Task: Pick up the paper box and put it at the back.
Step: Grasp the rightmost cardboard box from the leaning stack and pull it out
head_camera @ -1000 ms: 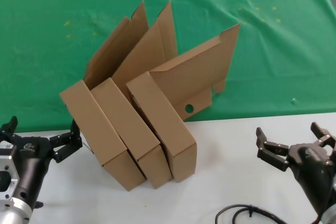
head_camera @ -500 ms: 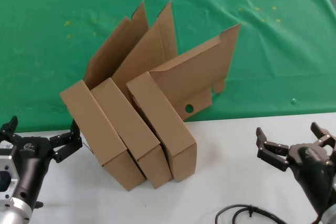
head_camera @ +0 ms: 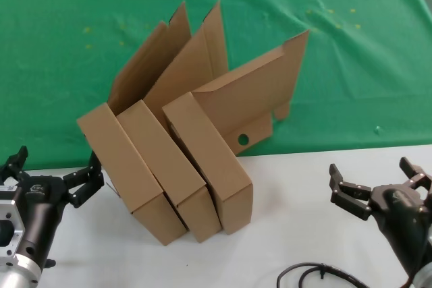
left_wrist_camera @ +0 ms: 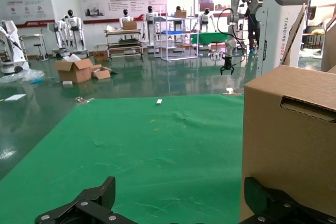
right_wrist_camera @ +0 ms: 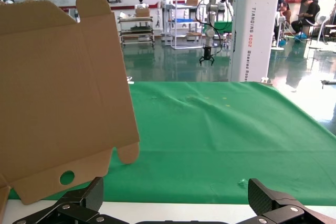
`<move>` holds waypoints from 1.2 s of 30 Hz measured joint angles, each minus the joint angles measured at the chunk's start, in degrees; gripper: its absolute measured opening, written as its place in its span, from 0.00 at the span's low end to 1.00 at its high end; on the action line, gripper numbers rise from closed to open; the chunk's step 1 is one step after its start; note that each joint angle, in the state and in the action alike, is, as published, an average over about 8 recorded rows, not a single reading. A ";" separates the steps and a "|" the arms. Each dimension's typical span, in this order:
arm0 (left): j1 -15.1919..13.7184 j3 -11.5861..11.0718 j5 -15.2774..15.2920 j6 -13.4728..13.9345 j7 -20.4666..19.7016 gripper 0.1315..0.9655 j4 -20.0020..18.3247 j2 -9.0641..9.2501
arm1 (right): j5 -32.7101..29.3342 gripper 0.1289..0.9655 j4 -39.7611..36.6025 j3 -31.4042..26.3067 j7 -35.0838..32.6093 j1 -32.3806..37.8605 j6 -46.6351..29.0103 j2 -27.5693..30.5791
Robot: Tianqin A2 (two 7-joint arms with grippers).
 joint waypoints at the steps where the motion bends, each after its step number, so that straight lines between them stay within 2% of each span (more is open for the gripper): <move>1: 0.00 0.00 0.00 0.00 0.00 0.91 0.00 0.00 | 0.00 1.00 0.00 0.00 0.00 0.00 0.00 0.00; 8: 0.00 0.00 0.00 0.00 0.00 0.78 0.00 0.00 | 0.69 1.00 0.11 1.05 -0.45 0.23 -1.53 0.04; 10: 0.00 0.00 0.00 0.00 0.00 0.76 0.00 0.00 | 1.65 1.00 0.35 2.42 -1.20 0.61 -3.77 0.27; 13: 0.00 0.00 0.00 0.00 0.00 0.67 0.00 0.00 | 3.59 1.00 0.98 4.82 -2.21 1.65 -8.67 1.93; 18: 0.00 0.00 0.00 0.00 0.00 0.53 0.00 0.00 | 5.63 1.00 2.22 6.02 -0.41 4.17 -17.19 10.13; 22: 0.00 0.00 0.00 0.00 0.00 0.53 0.00 0.00 | 6.55 1.00 2.49 5.49 2.73 6.54 -24.50 19.33; 27: 0.00 0.00 0.00 0.00 0.00 0.37 0.00 0.00 | 9.55 1.00 0.70 5.78 3.81 10.09 -35.32 28.35; 30: 0.00 0.00 0.00 0.00 0.00 0.28 0.00 0.00 | 12.47 1.00 -1.80 5.53 2.94 12.84 -42.14 31.38; 32: 0.00 0.00 0.00 0.00 0.00 0.26 0.00 0.00 | 14.66 1.00 -3.96 4.63 2.07 15.07 -46.87 32.52; 36: 0.00 0.00 0.00 0.00 0.00 0.18 0.00 0.00 | 18.45 1.00 -8.91 1.54 0.52 20.05 -56.30 32.67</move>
